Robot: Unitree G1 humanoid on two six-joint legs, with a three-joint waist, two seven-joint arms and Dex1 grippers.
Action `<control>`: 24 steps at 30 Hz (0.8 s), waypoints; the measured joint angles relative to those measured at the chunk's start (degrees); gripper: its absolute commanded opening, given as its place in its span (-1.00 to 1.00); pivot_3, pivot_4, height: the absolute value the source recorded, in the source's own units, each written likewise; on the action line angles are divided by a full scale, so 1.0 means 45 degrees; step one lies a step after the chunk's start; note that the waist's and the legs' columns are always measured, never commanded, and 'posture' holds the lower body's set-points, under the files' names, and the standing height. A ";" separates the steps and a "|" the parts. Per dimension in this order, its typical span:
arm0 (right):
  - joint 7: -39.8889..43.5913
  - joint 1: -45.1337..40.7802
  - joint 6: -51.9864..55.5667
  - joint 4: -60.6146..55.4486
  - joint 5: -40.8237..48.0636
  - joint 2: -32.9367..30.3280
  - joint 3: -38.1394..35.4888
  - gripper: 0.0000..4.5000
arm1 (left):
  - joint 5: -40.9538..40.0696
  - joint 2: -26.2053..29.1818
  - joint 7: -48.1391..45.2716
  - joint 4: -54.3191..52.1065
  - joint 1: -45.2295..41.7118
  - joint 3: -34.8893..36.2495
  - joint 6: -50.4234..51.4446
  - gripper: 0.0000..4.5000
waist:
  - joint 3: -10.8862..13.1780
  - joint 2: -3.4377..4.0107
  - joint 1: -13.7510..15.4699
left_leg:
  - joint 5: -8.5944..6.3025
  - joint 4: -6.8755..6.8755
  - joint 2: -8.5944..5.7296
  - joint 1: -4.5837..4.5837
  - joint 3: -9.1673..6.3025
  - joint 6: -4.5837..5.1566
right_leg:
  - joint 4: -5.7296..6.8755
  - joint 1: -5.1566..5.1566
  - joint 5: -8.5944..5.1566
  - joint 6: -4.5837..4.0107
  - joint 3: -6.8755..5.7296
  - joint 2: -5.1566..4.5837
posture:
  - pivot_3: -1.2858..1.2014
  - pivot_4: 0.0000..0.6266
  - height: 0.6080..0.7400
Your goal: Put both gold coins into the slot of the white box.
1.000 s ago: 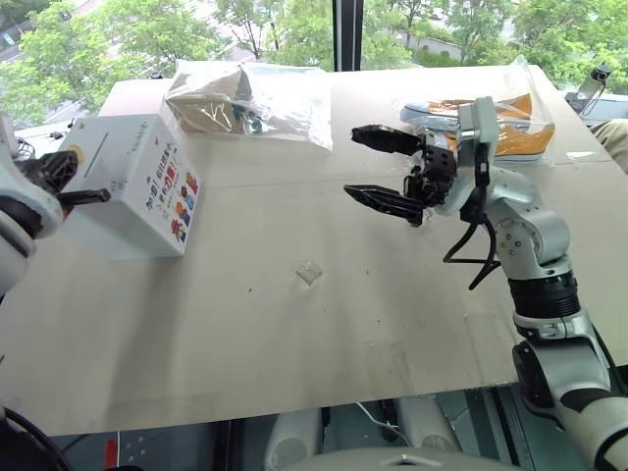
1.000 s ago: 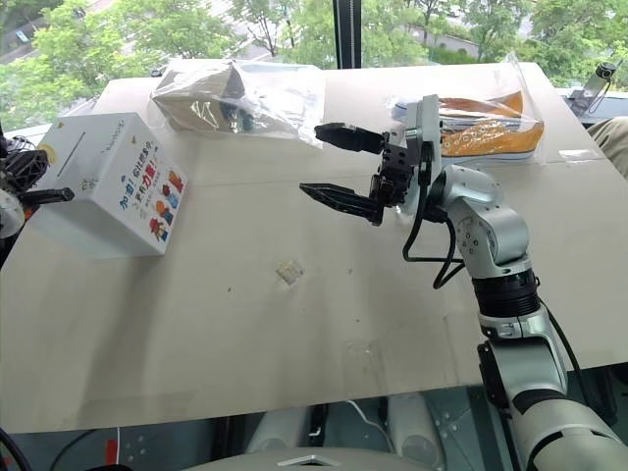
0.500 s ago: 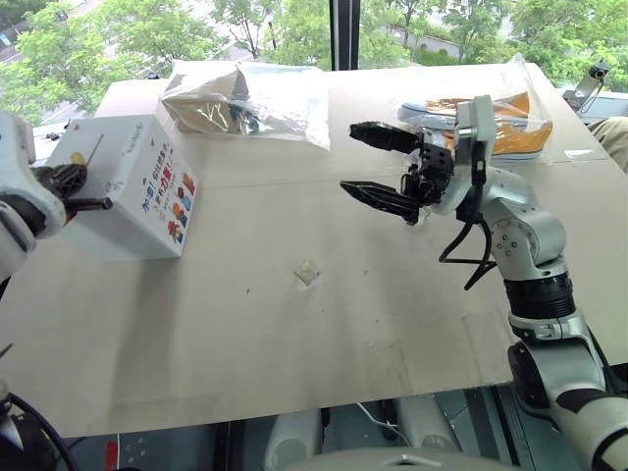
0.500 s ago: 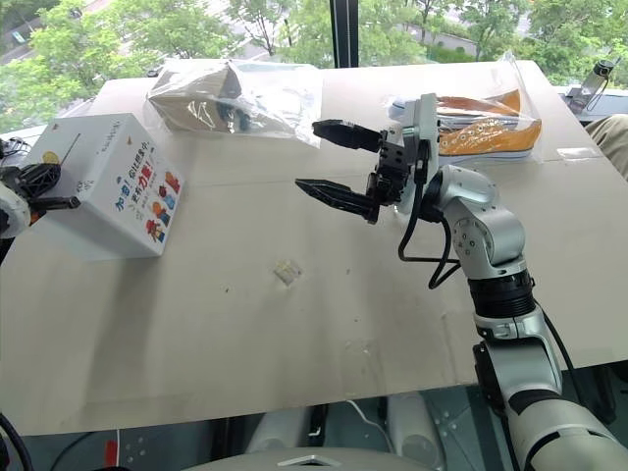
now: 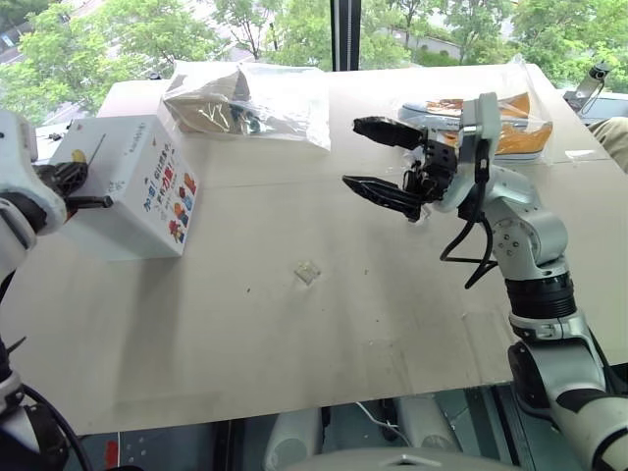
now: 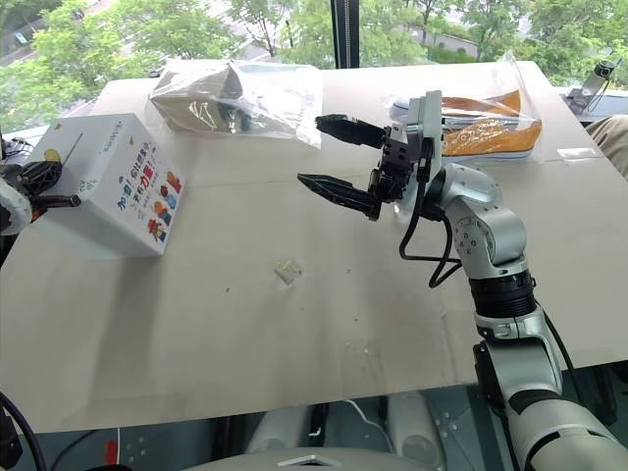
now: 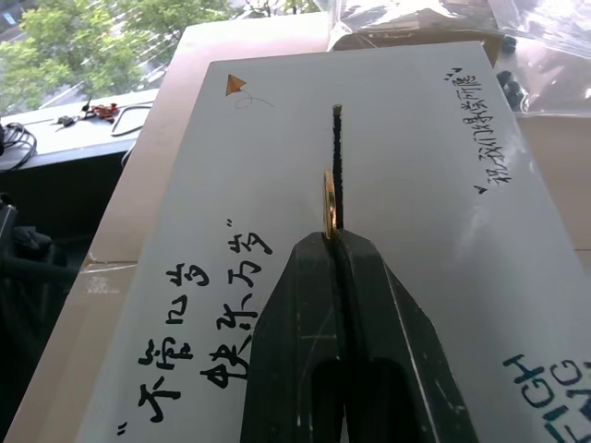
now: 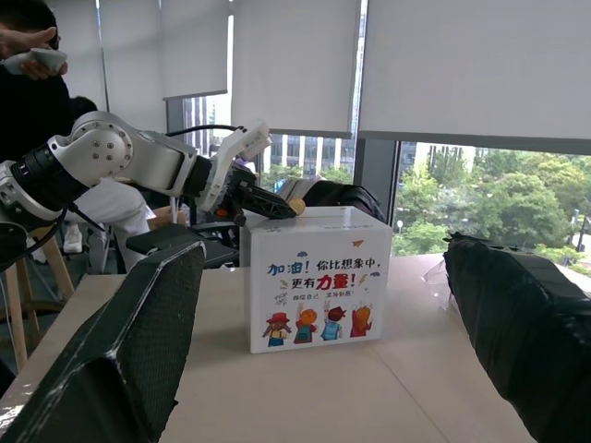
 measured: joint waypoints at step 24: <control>-0.0161 0.0172 -0.0013 -0.0048 -0.0118 -0.0001 -0.0001 1.00 | 0.1380 -0.0339 -0.0827 -0.0074 -0.0085 0.0361 0.0466 0.13 | -0.0012 0.0011 -0.0021 | -0.0018 0.0102 -0.0003 0.0045 0.0018 0.0034 | 0.0174 -0.0001 -0.0001 -0.0001 0.0019 0.0010 | 0.03 -0.52 1.00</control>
